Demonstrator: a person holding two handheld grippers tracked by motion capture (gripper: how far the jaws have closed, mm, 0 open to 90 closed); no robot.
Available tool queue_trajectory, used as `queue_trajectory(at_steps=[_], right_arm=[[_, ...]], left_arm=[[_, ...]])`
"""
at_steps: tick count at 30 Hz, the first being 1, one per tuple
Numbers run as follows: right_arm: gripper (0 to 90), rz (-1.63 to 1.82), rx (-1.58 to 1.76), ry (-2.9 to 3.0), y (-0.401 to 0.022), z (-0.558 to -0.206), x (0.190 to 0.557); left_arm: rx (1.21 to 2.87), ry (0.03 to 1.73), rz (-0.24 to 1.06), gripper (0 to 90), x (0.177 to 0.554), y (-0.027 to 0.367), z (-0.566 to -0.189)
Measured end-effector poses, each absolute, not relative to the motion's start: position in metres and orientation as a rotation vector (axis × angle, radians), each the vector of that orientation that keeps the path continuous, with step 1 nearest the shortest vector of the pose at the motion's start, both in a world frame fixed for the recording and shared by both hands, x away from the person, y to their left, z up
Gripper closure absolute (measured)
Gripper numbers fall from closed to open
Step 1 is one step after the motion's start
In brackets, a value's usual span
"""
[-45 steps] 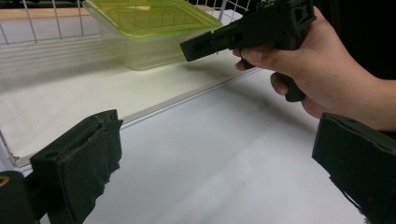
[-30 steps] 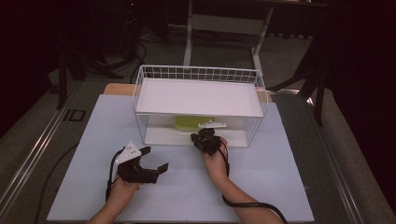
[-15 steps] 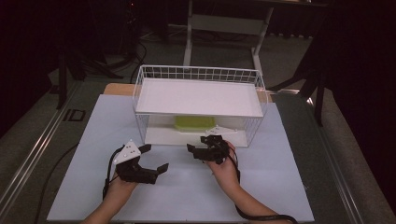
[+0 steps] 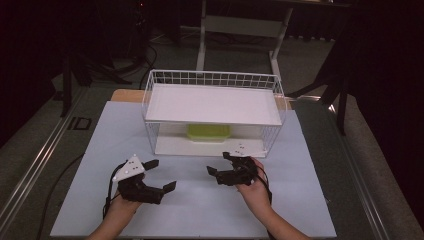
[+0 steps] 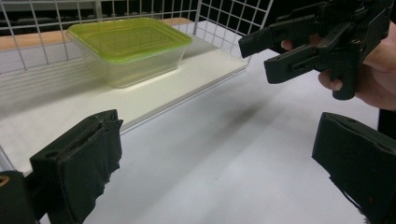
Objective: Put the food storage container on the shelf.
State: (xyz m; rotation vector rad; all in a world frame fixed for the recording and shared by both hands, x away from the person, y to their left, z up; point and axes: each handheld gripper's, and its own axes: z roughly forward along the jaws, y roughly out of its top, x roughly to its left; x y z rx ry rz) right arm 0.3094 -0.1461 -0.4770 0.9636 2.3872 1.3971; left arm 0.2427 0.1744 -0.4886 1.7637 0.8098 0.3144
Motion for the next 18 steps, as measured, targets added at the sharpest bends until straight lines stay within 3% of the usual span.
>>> queue_trajectory(at_steps=[18], right_arm=[[19.3, 1.467, 0.907, 2.398, -0.189, -0.473, 0.277]], left_arm=[[1.758, 0.786, 0.274, 2.3, 0.22, 0.187, -0.485]])
